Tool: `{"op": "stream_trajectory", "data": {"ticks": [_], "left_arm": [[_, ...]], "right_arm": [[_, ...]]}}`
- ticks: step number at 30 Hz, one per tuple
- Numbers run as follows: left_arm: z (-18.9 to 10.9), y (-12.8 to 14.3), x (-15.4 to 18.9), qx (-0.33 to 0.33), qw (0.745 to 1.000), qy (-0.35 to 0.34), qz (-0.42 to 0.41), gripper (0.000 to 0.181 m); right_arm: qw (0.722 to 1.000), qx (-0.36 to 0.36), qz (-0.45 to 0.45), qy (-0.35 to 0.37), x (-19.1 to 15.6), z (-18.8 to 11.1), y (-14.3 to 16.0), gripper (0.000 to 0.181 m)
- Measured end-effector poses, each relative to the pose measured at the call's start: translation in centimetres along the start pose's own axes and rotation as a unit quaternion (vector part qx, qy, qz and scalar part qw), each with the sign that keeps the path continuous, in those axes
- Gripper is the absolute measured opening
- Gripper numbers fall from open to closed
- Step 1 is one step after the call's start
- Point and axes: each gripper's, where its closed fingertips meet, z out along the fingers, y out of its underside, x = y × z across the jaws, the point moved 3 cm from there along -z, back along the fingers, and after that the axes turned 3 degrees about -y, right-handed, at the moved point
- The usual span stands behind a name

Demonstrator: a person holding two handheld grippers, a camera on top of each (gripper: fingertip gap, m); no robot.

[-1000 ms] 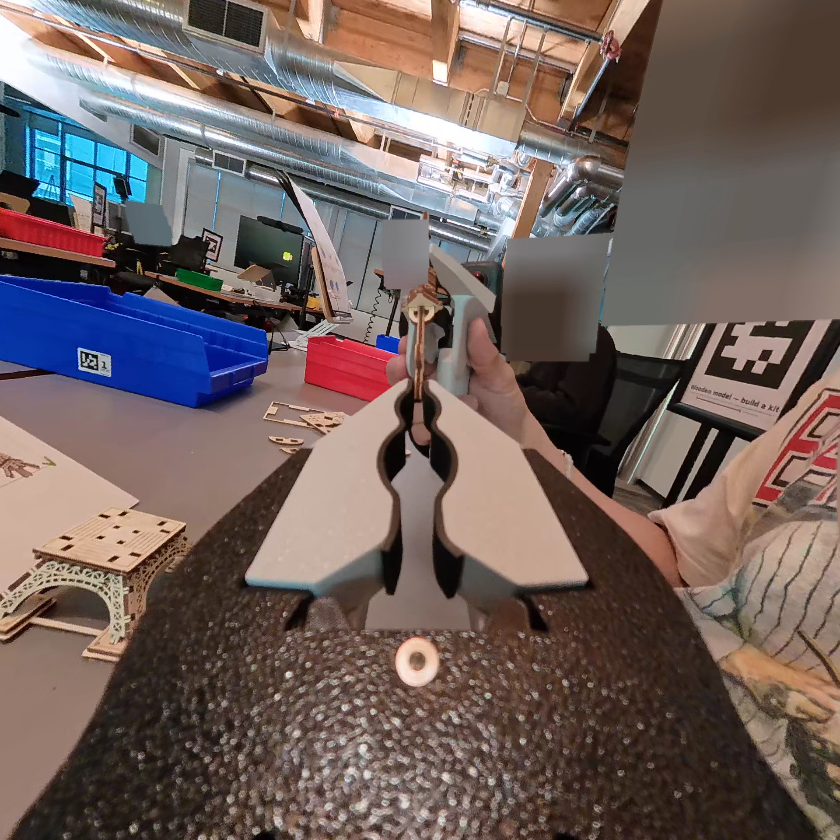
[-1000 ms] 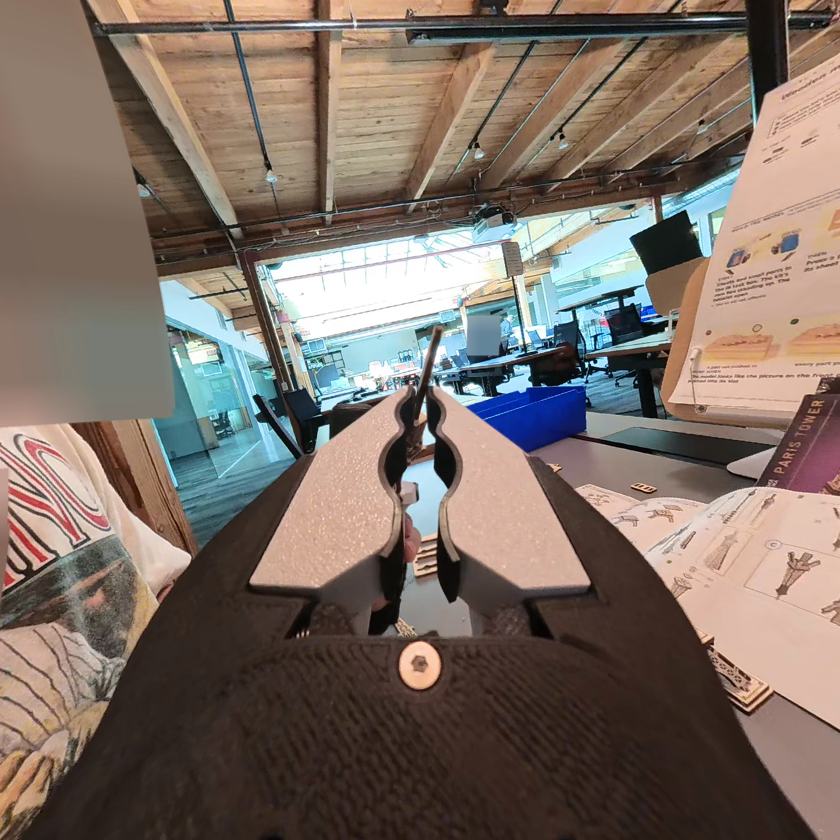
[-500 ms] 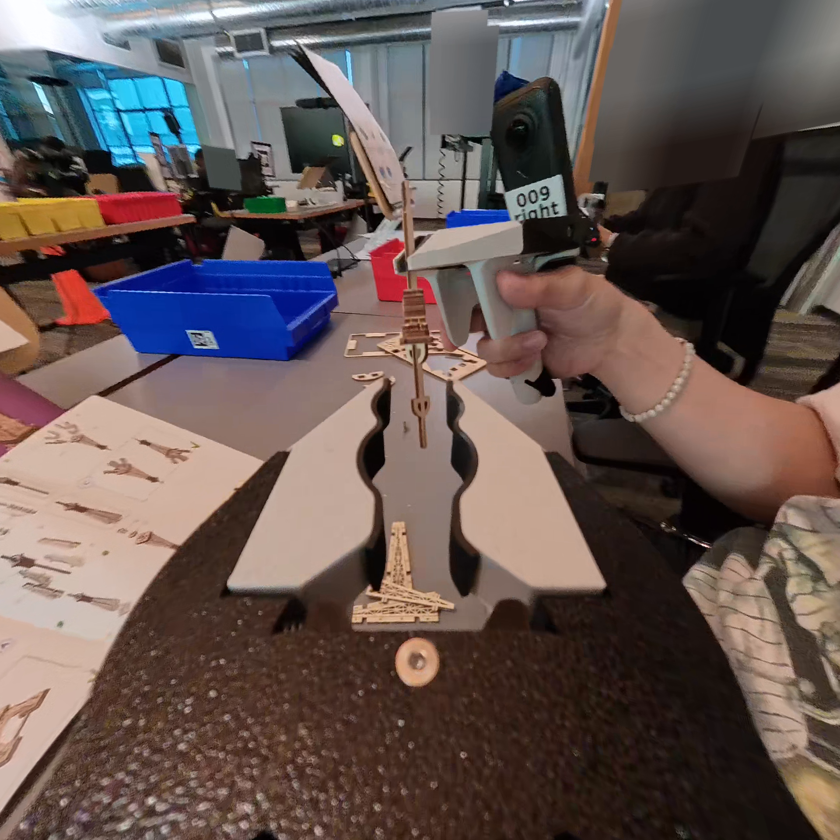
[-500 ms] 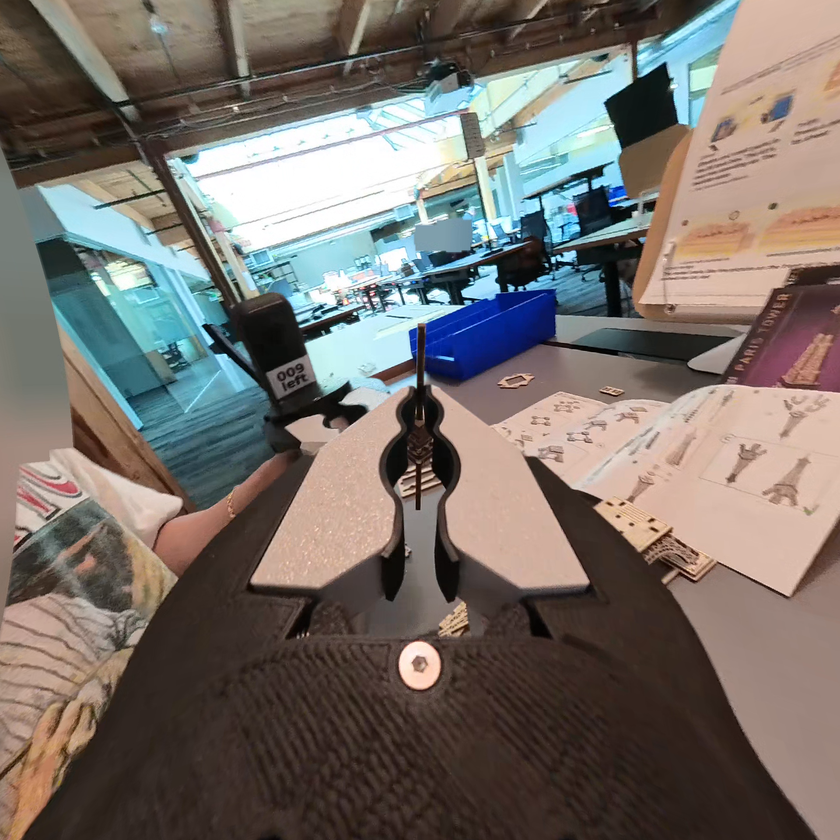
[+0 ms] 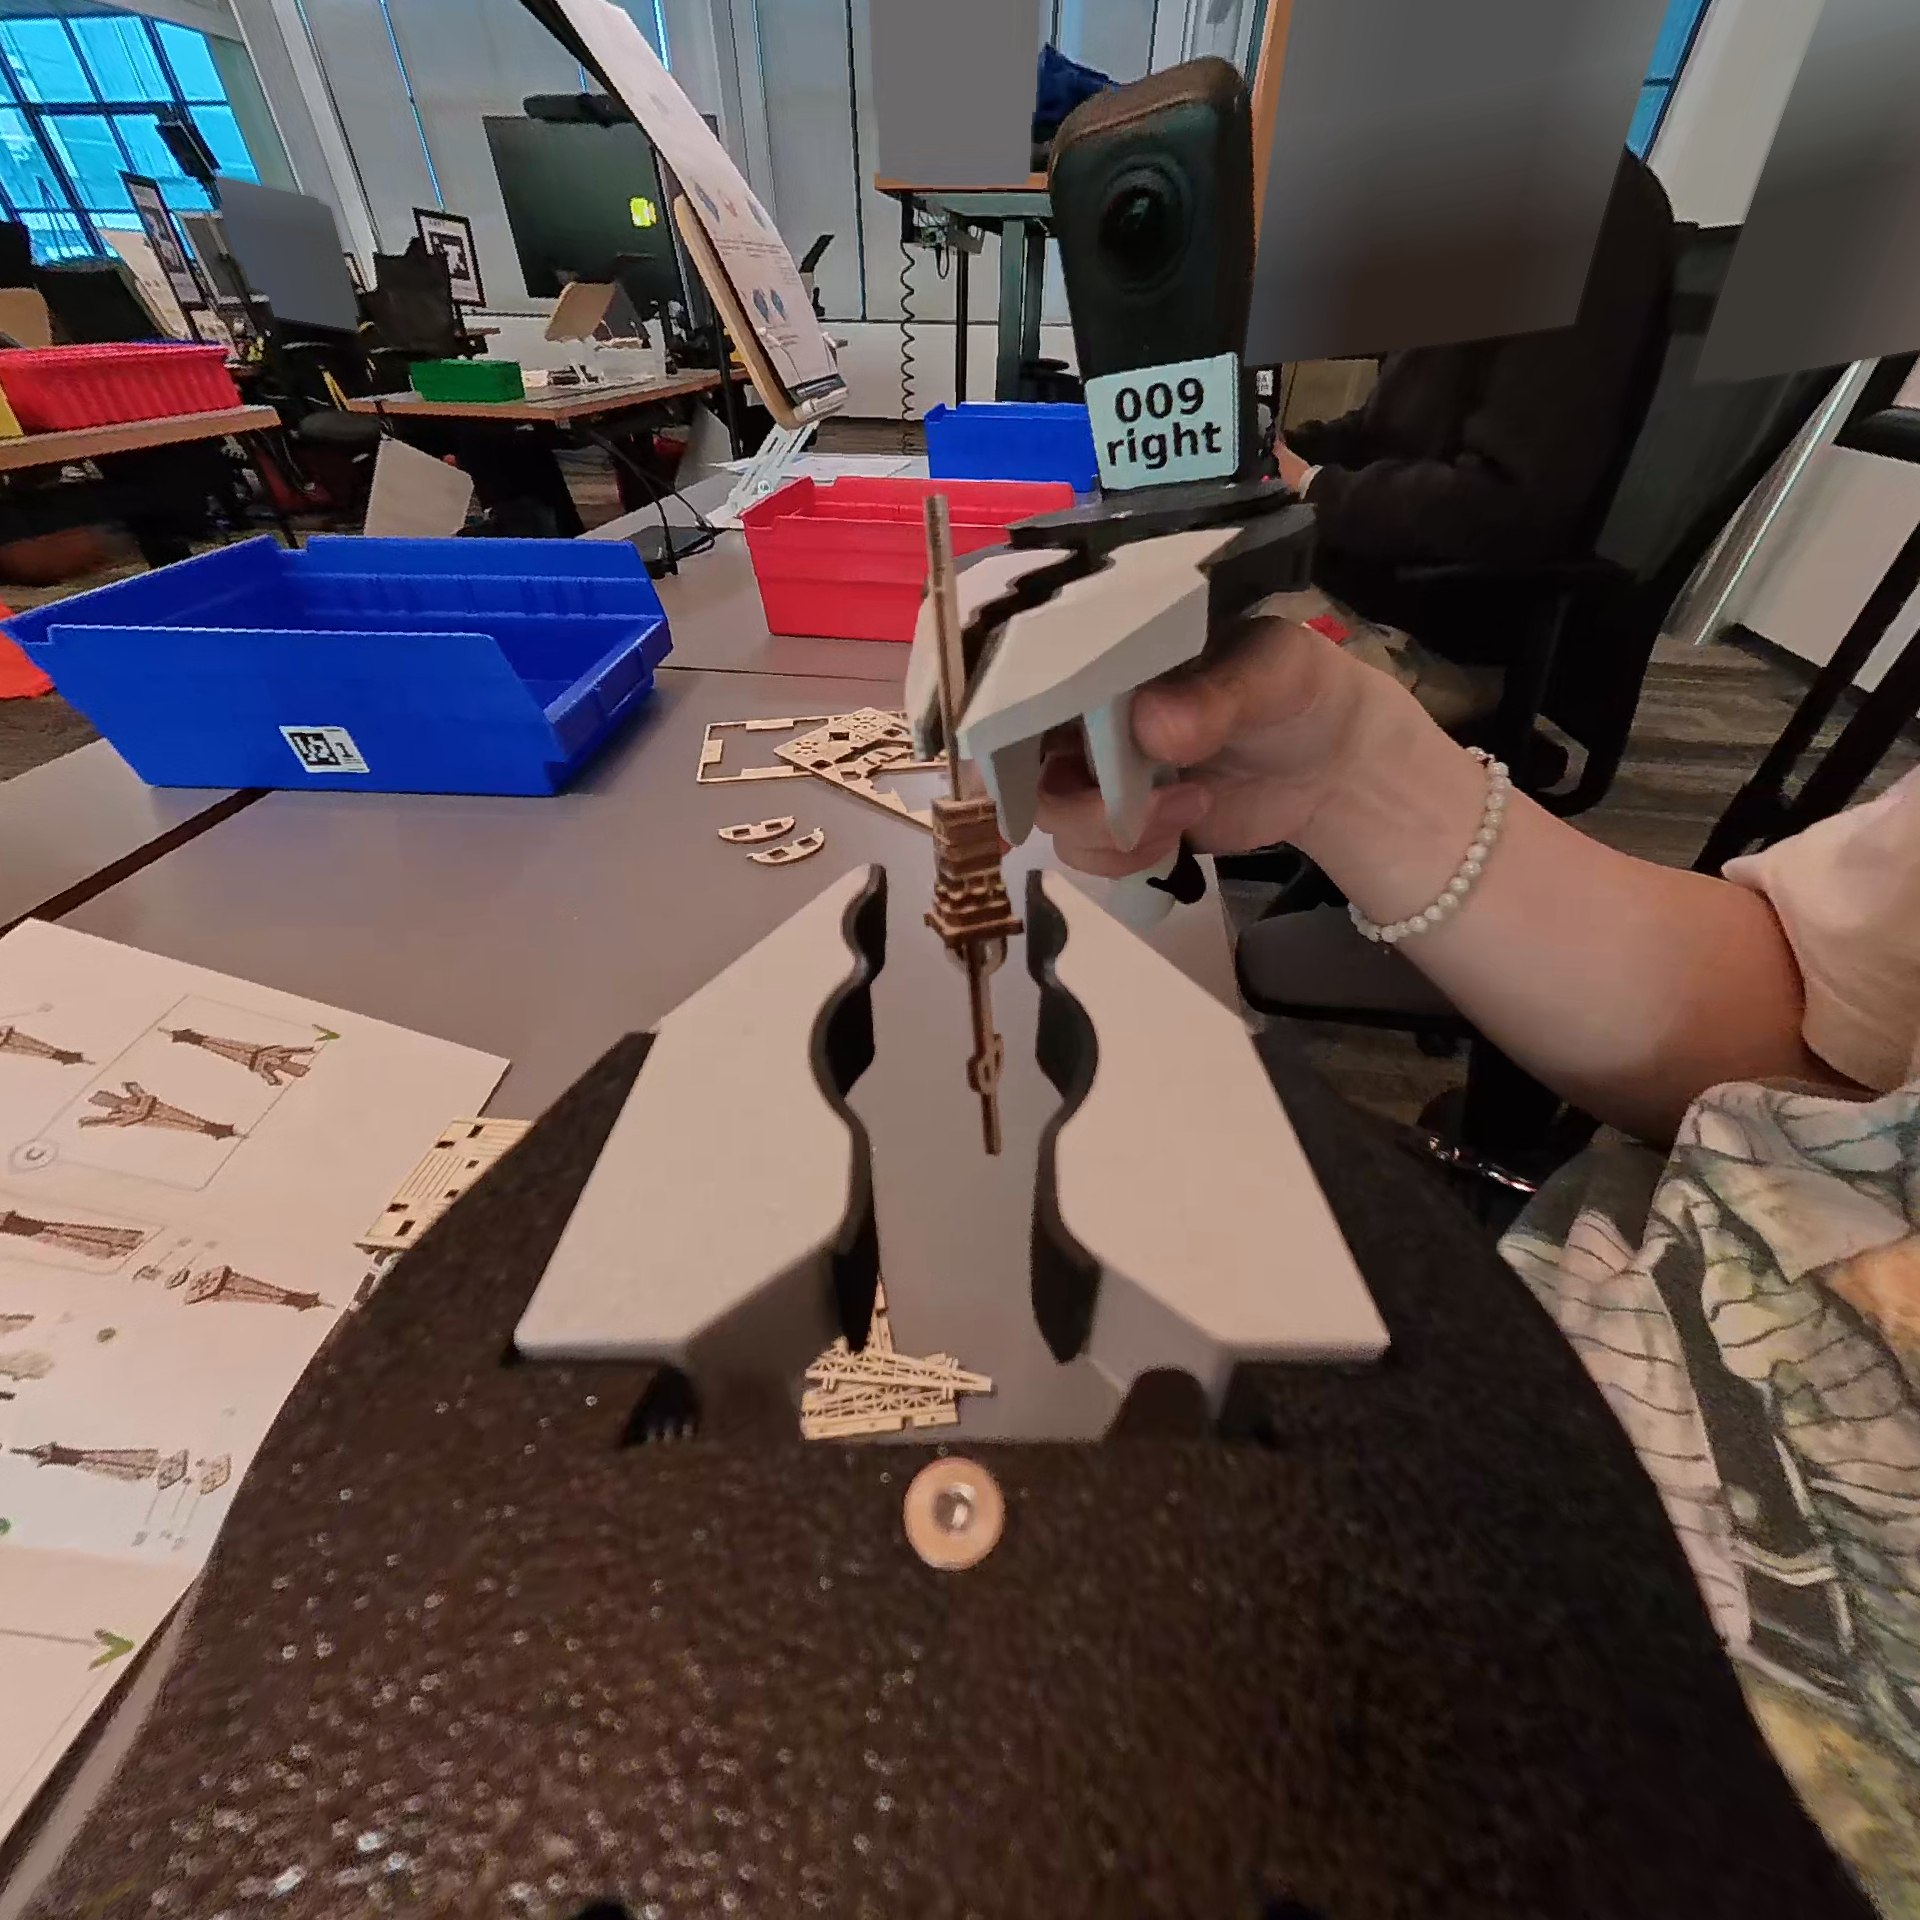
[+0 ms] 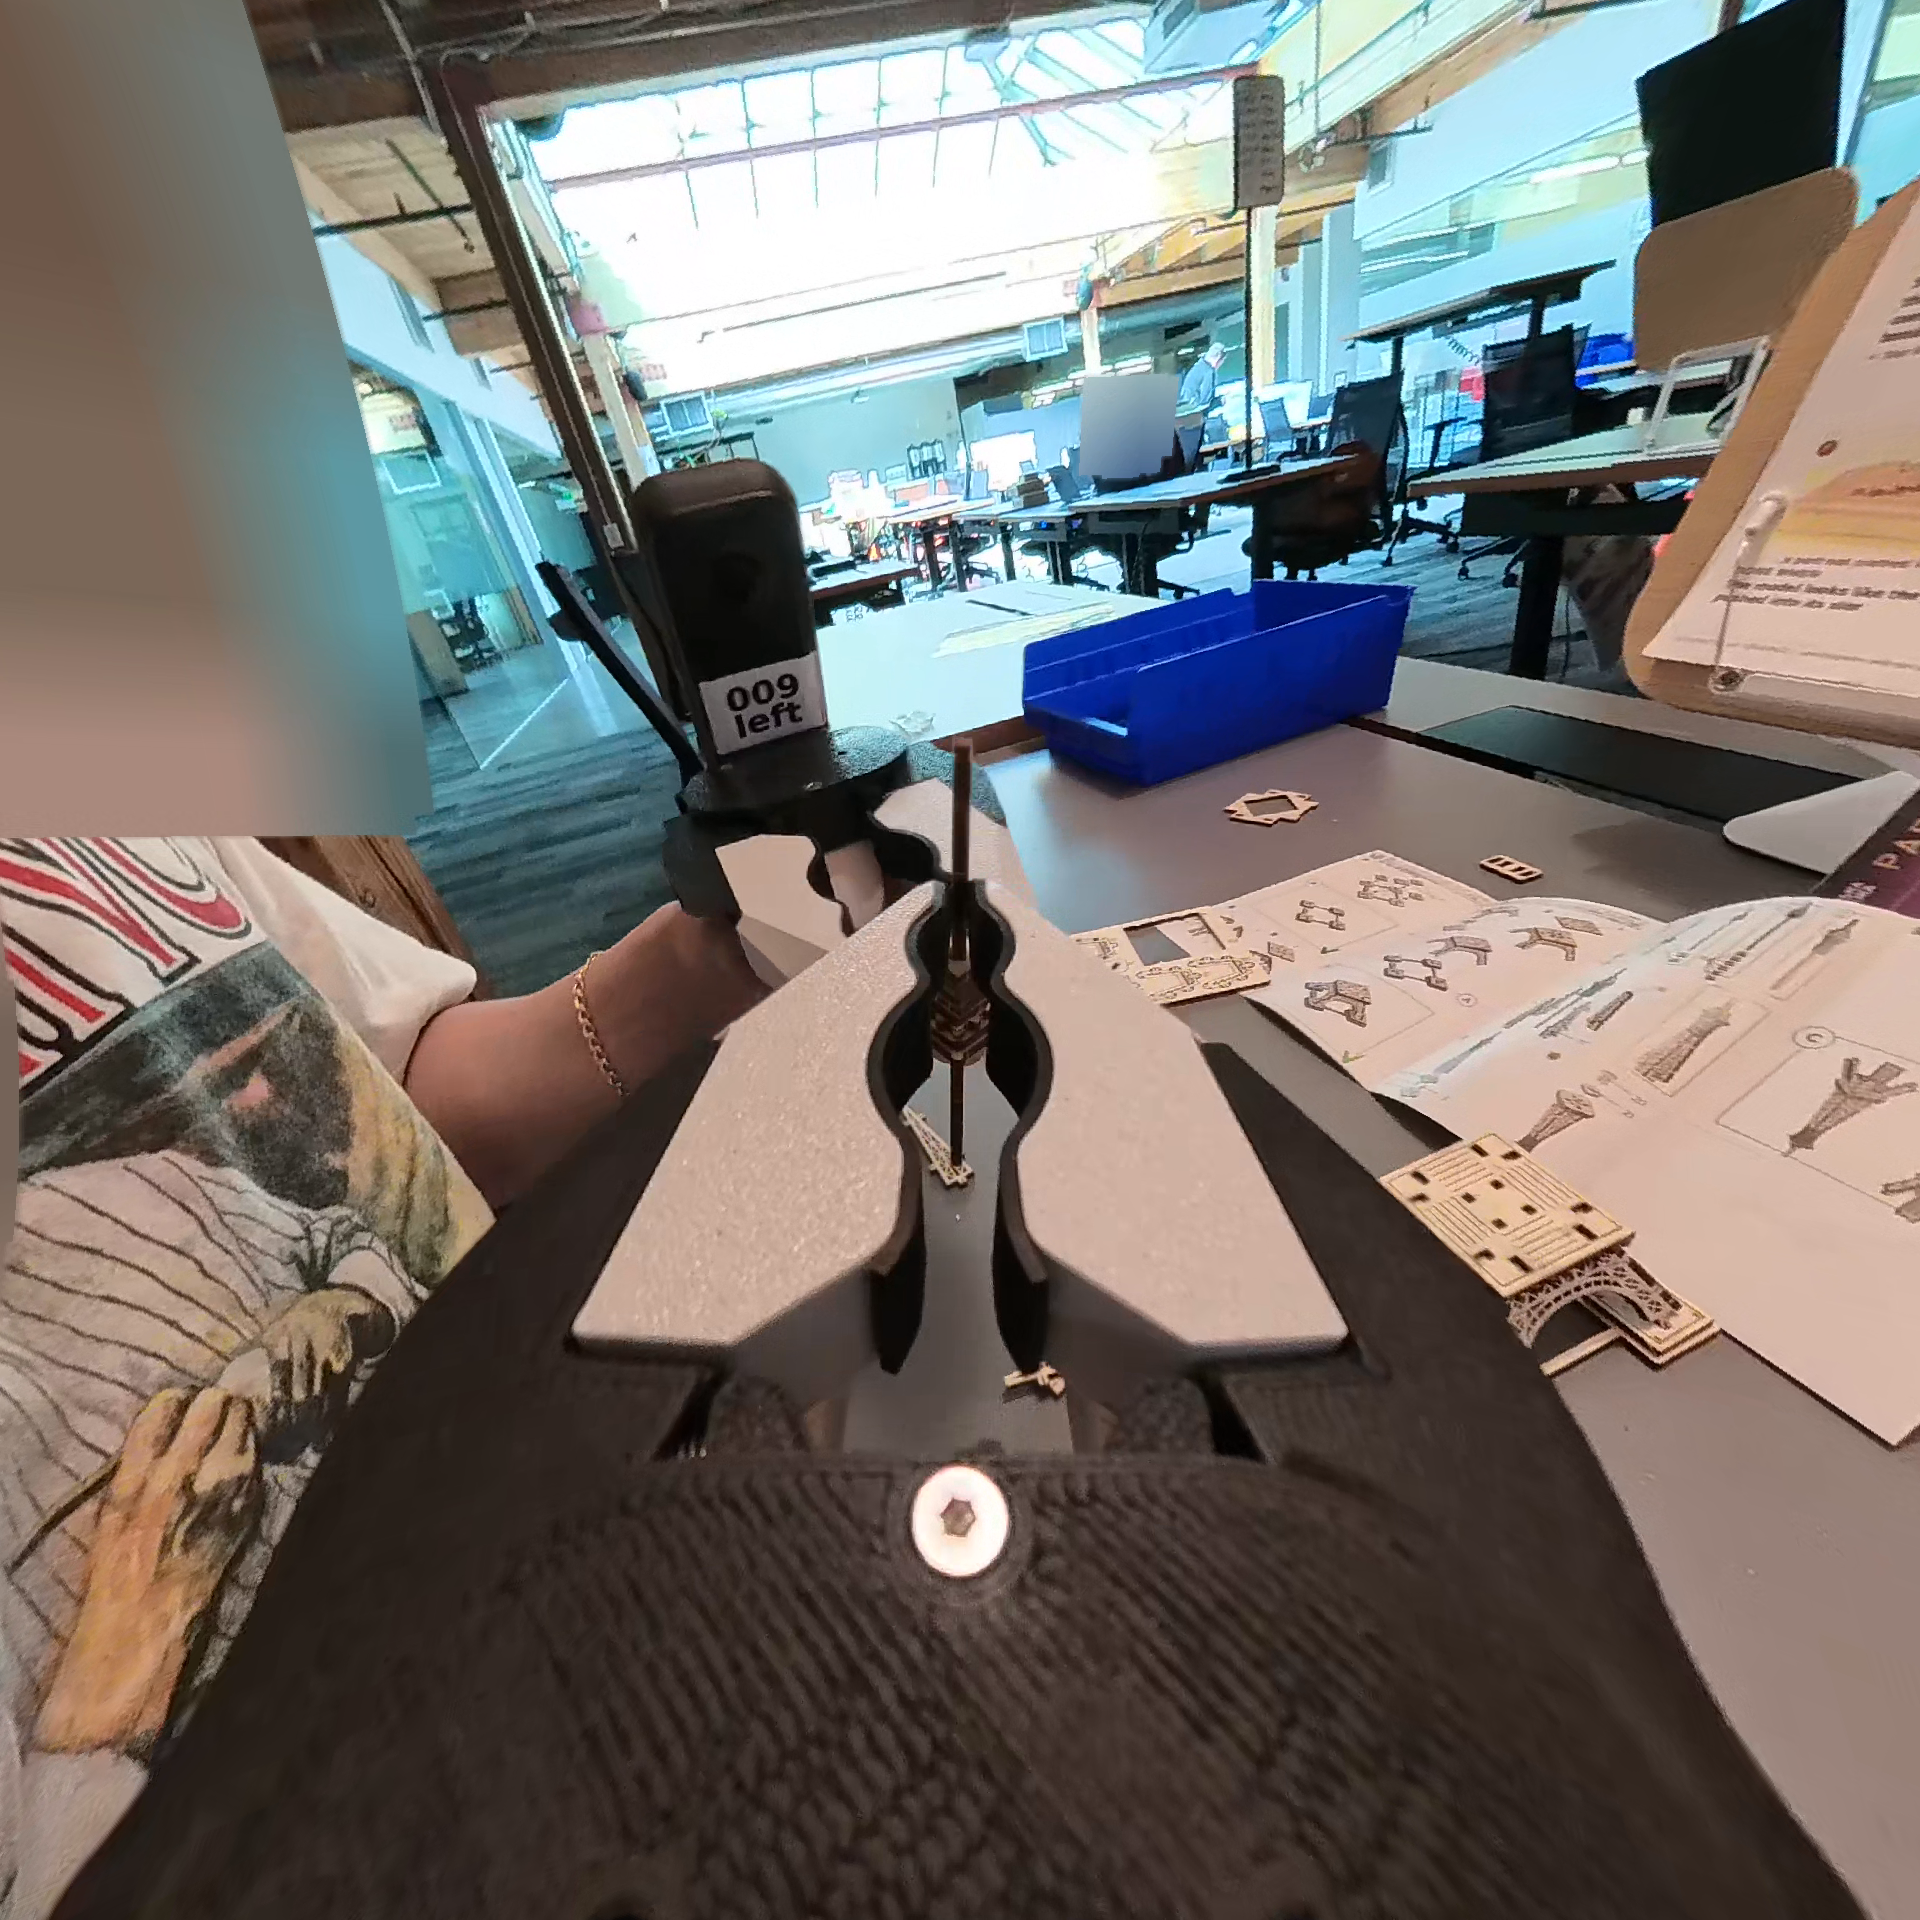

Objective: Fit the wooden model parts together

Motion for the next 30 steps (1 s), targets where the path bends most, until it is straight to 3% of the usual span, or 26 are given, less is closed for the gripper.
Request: {"op": "stream_trajectory", "data": {"ticks": [4,16,23,30], "left_arm": [[-0.1,0.4,-0.1,-0.015,1.0,0.004,0.009,0.016],[-0.3,0.7,-0.4,-0.034,0.999,0.002,0.015,0.015],[-0.1,1.6,-0.3,-0.074,0.995,-0.017,0.058,0.015],[-0.2,2.2,-0.9,-0.07,0.997,-0.019,0.025,0.015]], "right_arm": [[1.0,-0.012,-0.013,0.007,0.1,0.4,0.1,0.0],[1.0,0.002,-0.021,0.017,0.4,0.5,0.0,0.0],[0.999,0.023,-0.022,0.017,0.5,0.0,-0.5,0.0],[0.999,0.019,-0.022,0.037,1.1,0.1,-0.3,0.0]]}}
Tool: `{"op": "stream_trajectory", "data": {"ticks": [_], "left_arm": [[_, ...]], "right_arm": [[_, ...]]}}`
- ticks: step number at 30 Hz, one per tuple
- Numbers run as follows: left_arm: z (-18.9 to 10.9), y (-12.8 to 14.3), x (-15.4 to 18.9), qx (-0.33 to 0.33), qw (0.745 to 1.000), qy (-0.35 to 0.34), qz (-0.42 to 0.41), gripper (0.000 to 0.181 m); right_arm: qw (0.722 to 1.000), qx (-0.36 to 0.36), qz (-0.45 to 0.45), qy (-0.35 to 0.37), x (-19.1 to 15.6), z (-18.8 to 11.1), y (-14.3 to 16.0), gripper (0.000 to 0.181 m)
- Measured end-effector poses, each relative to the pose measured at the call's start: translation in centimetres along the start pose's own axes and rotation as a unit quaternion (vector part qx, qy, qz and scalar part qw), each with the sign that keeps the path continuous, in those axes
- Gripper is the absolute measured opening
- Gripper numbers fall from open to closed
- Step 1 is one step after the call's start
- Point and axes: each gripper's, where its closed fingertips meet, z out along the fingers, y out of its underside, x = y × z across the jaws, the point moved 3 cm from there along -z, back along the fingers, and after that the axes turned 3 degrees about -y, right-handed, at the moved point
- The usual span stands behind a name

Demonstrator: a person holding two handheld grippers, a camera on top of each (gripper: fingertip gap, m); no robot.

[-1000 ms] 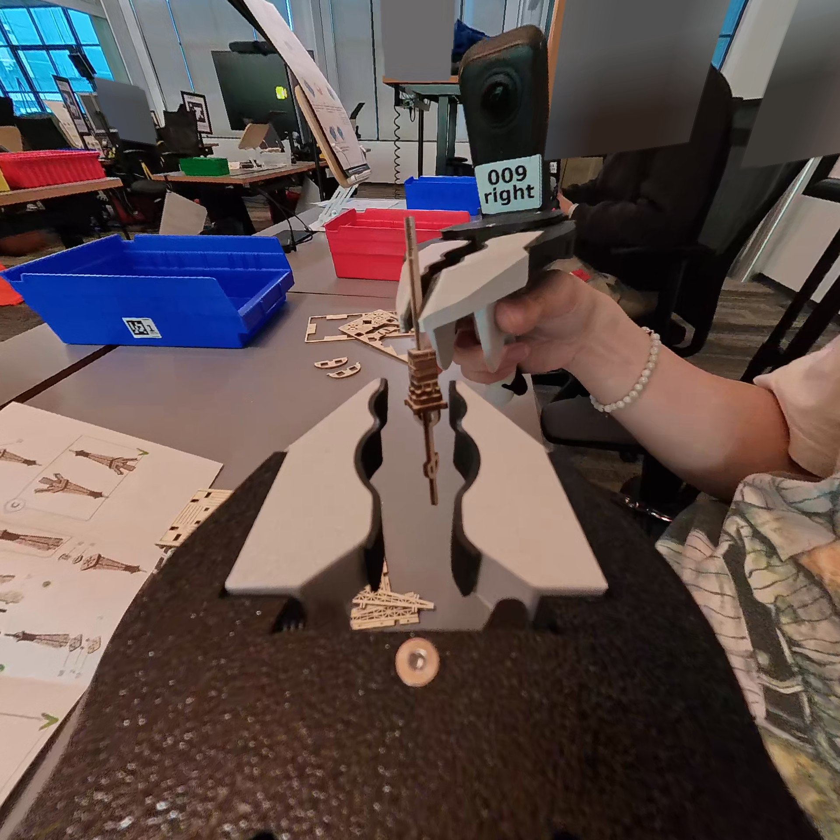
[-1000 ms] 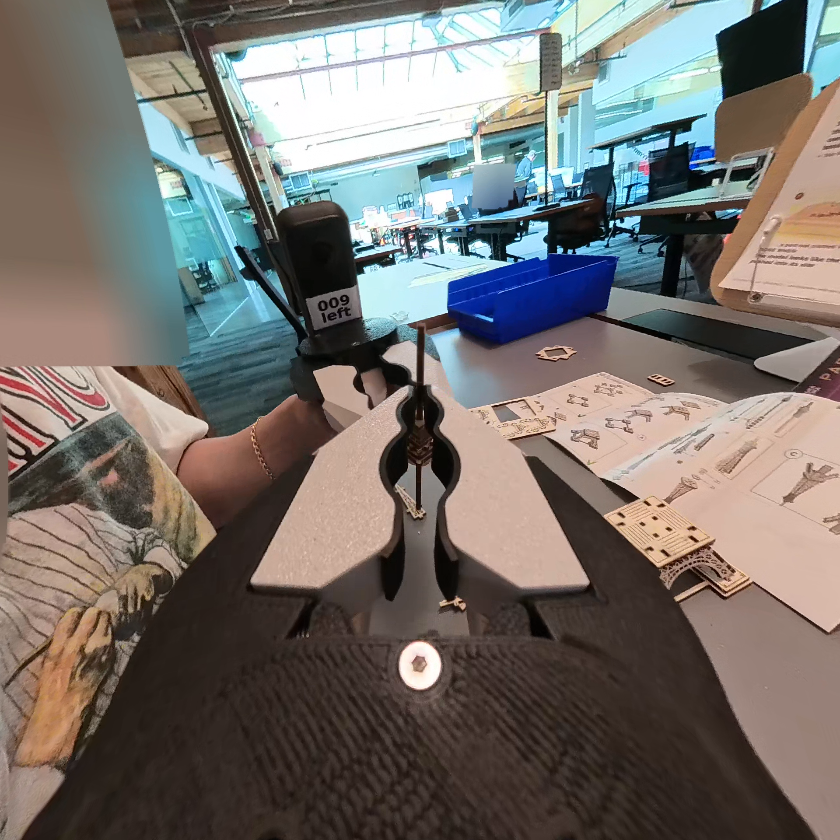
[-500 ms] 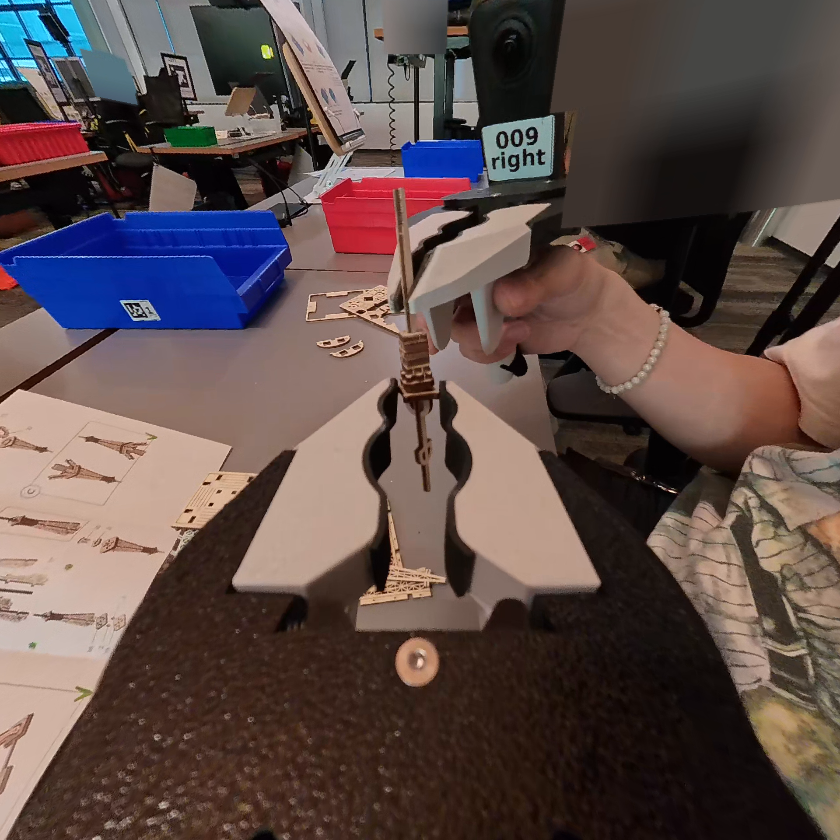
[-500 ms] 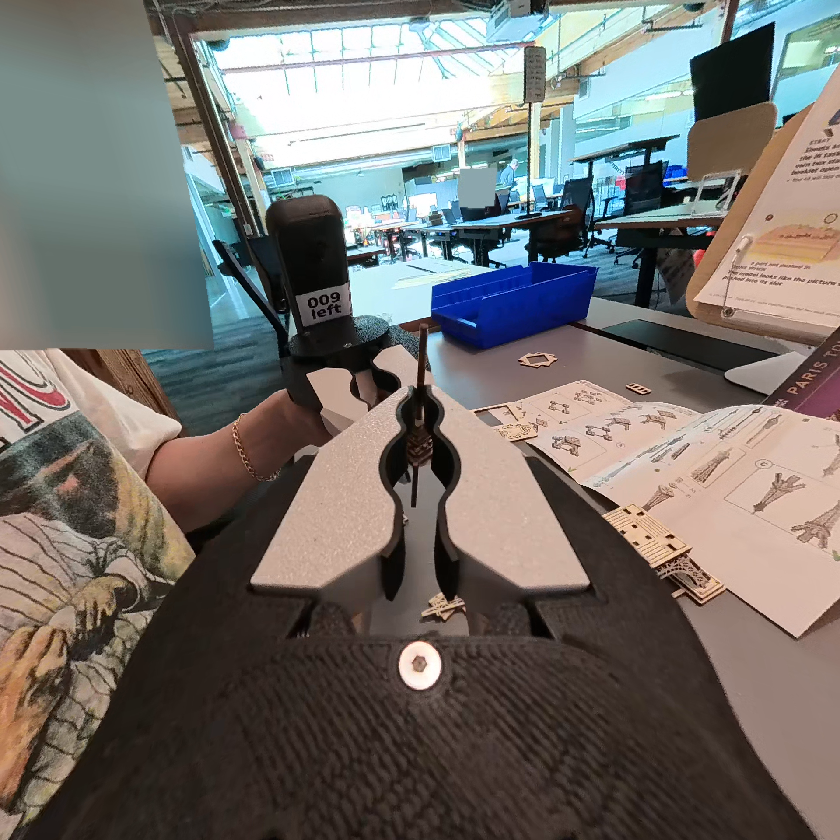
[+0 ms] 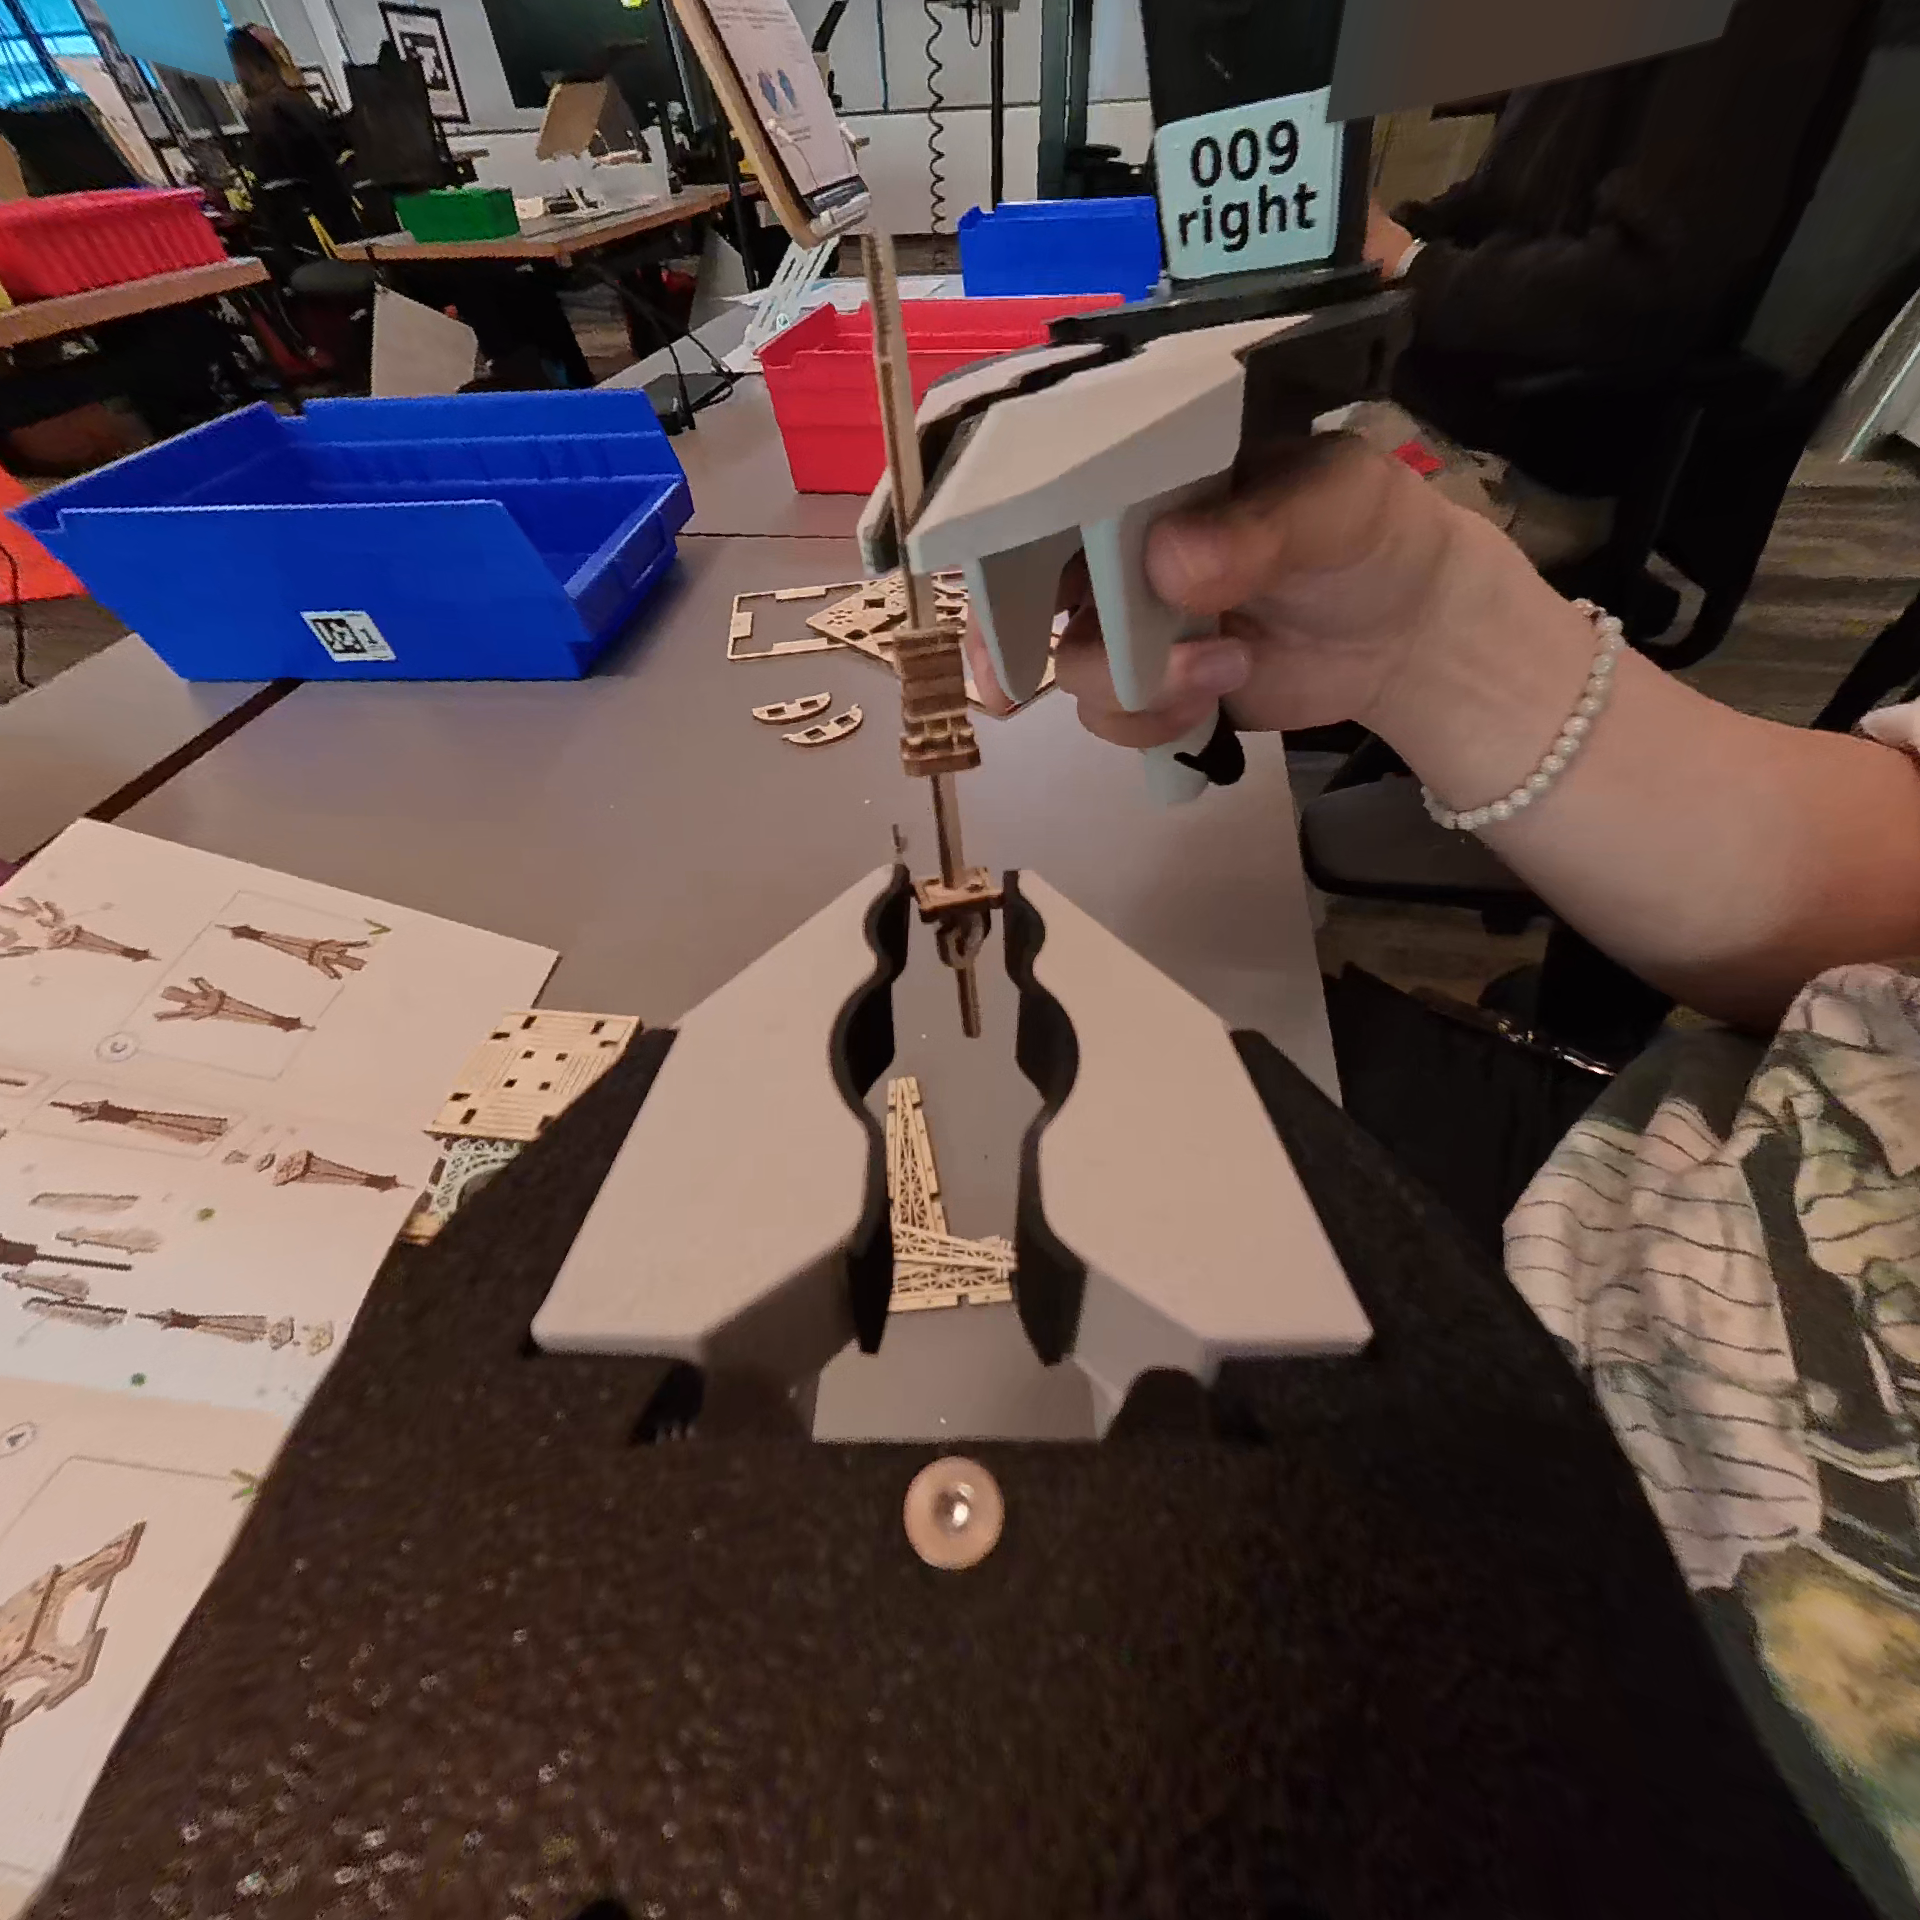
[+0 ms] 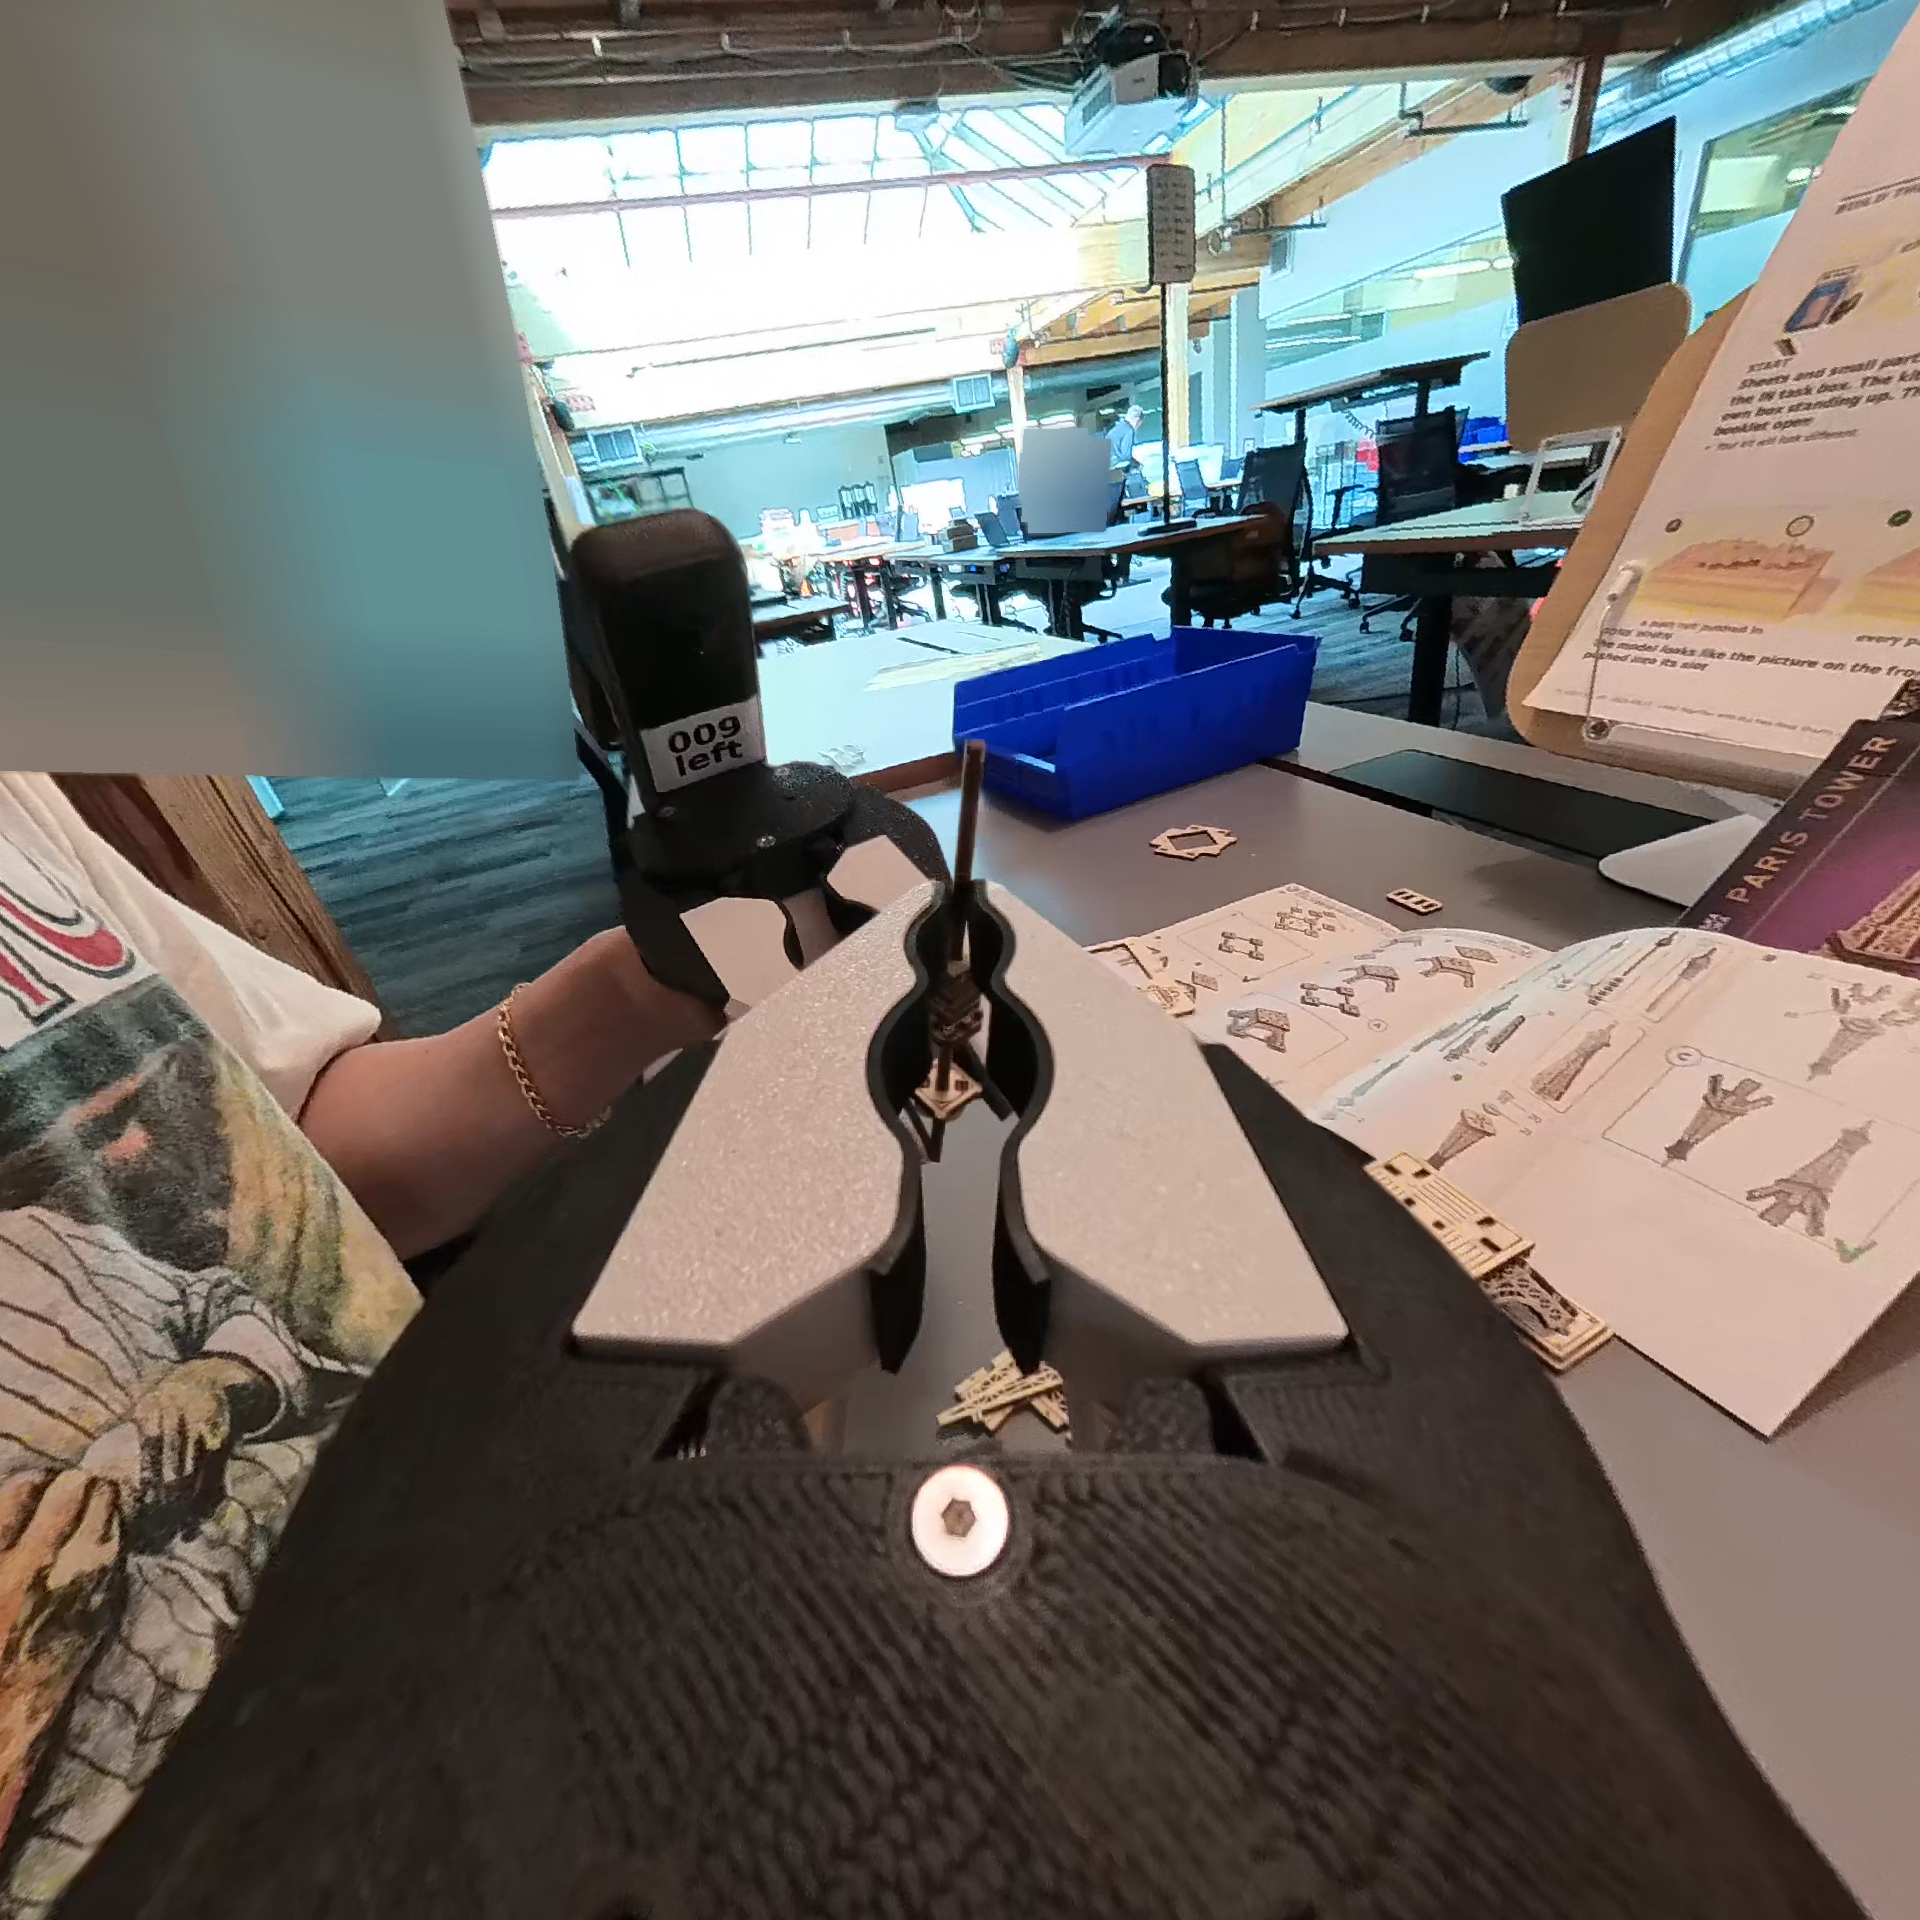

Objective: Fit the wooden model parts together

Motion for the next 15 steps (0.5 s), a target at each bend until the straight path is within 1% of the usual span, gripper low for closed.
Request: {"op": "stream_trajectory", "data": {"ticks": [3,4,6,8,11,13,15], "left_arm": [[0.0,0.1,-0.1,-0.004,1.0,-0.005,0.007,0.015],[-0.1,0.1,-0.1,-0.004,1.0,-0.006,0.01,0.018],[-0.1,0.0,0.2,-0.003,1.0,0.001,0.012,0.03],[-0.4,-0.3,0.2,0.003,1.0,-0.001,0.013,0.037],[-1.0,-1.0,-0.2,0.027,1.0,-0.012,0.008,0.029],[-1.3,-1.3,-0.4,0.039,0.999,-0.01,-0.005,0.028],[-1.4,-1.3,-0.5,0.037,0.999,-0.007,-0.016,0.028]], "right_arm": [[1.0,-0.011,-0.01,0.0,-0.1,0.3,0.1,0.0],[1.0,-0.01,-0.008,-0.002,0.0,0.3,0.1,0.0],[1.0,-0.001,0.007,-0.006,0.1,0.3,0.0,0.0],[1.0,0.002,0.028,-0.006,0.5,0.3,0.2,0.0],[0.999,-0.002,0.046,-0.015,0.4,0.6,0.7,0.0],[0.998,-0.012,0.048,-0.025,0.2,1.0,1.1,0.0],[0.999,-0.02,0.042,-0.027,-0.1,1.3,1.3,0.0]]}}
